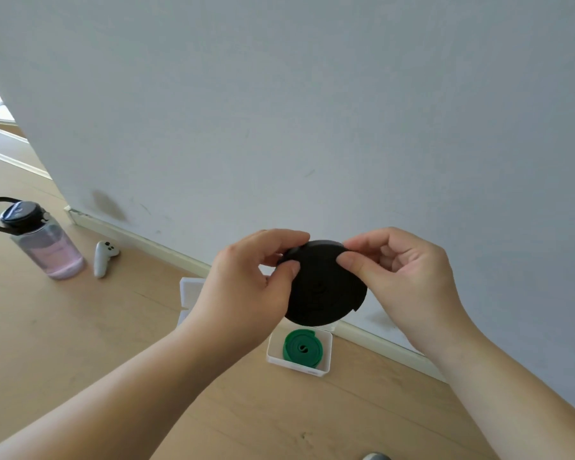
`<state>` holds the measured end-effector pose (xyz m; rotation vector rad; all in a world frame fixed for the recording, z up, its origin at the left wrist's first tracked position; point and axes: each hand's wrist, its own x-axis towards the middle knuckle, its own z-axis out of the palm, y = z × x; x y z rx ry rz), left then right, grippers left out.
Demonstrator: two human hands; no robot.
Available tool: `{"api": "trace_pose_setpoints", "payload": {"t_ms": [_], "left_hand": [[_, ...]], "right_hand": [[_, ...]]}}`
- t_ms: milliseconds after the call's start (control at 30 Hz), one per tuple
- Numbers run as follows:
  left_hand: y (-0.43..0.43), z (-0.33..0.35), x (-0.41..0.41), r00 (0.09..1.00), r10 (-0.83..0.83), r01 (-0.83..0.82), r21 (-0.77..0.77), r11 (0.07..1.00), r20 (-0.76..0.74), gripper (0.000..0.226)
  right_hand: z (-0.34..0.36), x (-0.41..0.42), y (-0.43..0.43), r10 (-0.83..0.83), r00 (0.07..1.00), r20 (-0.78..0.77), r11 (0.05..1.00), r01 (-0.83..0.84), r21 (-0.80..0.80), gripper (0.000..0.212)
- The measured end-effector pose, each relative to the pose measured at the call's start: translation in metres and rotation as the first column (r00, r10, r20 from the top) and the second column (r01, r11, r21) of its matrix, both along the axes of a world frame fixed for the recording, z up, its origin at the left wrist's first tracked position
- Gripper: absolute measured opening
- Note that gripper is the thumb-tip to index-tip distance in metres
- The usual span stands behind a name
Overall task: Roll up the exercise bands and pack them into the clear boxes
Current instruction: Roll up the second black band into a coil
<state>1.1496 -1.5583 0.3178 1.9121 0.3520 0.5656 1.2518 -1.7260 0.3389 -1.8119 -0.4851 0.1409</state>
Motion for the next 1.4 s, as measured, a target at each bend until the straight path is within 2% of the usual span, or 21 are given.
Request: {"api": "trace_pose_setpoints", "payload": {"t_ms": [167,233,367,500,700,800,1000,1133,1267,1400], "left_hand": [[0.005,0.002,0.000,0.995,0.093,-0.085,-0.180,0.980,0.040,0.036],[0.007,0.000,0.000,0.996,0.086,-0.081,-0.183,0.980,0.018,0.031],[0.005,-0.002,-0.001,0.997,-0.040,0.034,-0.091,0.995,-0.067,0.030],[0.003,-0.004,-0.001,0.987,-0.134,0.144,0.117,0.983,-0.093,0.035],[0.015,-0.004,0.000,0.992,-0.065,0.069,0.045,0.997,-0.105,0.030],[0.023,-0.004,-0.004,0.992,-0.001,0.003,0.016,1.000,-0.125,0.028],[0.056,0.004,-0.011,0.975,0.009,-0.004,0.026,1.000,-0.222,0.025],[0.093,0.007,-0.014,0.958,-0.010,0.023,0.044,0.999,-0.285,0.024],[0.125,-0.024,-0.017,0.944,0.028,-0.008,0.062,0.998,-0.329,0.023],[0.146,-0.081,-0.017,0.921,0.063,-0.062,0.017,0.998,-0.384,0.023]], "right_hand": [[-0.001,0.003,-0.001,0.005,0.996,-0.086,0.999,-0.002,0.041,0.024],[-0.003,0.004,0.000,-0.008,0.998,-0.064,0.999,0.010,0.031,0.024],[-0.006,-0.001,0.002,0.047,0.996,0.070,0.994,-0.040,-0.106,0.030],[-0.005,-0.009,0.006,0.142,0.972,0.189,0.980,-0.111,-0.164,0.031],[-0.005,0.004,0.014,-0.010,1.000,-0.025,1.000,0.009,-0.022,0.013],[-0.006,0.005,0.025,0.021,0.996,-0.081,0.999,-0.024,-0.028,0.014],[-0.015,-0.001,0.060,0.063,0.998,-0.021,0.994,-0.064,-0.087,0.019],[-0.027,-0.002,0.091,0.049,0.996,-0.070,0.996,-0.054,-0.067,0.013],[-0.066,-0.004,0.129,0.031,0.986,-0.162,0.994,-0.047,-0.096,0.011],[-0.118,-0.002,0.163,0.057,0.972,-0.226,0.979,-0.098,-0.176,0.011]]}}
